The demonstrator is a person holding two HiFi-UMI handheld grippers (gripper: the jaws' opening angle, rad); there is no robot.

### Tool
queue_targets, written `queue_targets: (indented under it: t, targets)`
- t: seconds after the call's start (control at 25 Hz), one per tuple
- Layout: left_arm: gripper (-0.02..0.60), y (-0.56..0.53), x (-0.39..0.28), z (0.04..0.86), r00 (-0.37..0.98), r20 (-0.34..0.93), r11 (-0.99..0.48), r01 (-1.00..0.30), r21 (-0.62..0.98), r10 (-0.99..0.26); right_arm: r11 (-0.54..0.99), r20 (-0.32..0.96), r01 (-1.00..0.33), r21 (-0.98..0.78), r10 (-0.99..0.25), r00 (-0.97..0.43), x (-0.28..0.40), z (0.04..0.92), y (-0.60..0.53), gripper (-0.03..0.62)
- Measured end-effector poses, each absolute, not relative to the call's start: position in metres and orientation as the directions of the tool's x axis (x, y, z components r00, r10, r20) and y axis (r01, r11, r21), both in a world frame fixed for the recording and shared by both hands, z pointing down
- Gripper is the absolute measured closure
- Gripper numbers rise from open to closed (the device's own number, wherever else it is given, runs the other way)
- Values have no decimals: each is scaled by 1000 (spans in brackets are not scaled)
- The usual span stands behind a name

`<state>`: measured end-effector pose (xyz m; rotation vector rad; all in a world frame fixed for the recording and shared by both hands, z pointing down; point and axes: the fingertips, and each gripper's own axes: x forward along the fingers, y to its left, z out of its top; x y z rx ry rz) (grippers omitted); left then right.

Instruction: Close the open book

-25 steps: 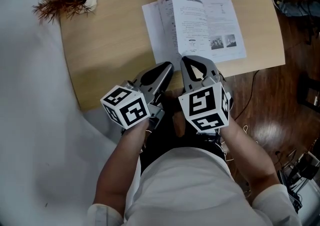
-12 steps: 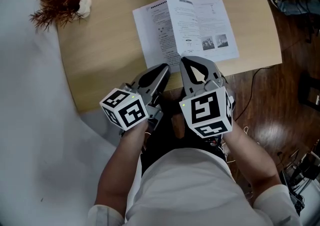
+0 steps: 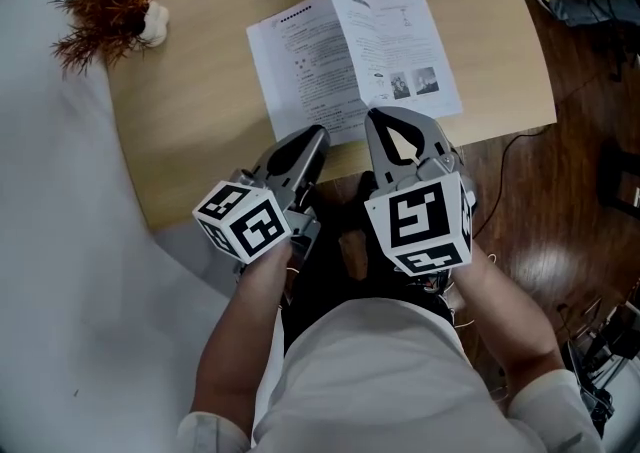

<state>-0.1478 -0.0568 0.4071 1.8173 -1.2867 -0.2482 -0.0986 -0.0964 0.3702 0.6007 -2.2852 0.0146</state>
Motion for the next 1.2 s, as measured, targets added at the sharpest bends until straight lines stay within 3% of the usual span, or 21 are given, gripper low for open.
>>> queue_targets:
  t: [1.2]
  targets:
    - [583, -86, -99, 407, 441, 343, -80, -701, 708, -829, 823, 696, -543, 166, -488, -527, -8, 394, -161, 591]
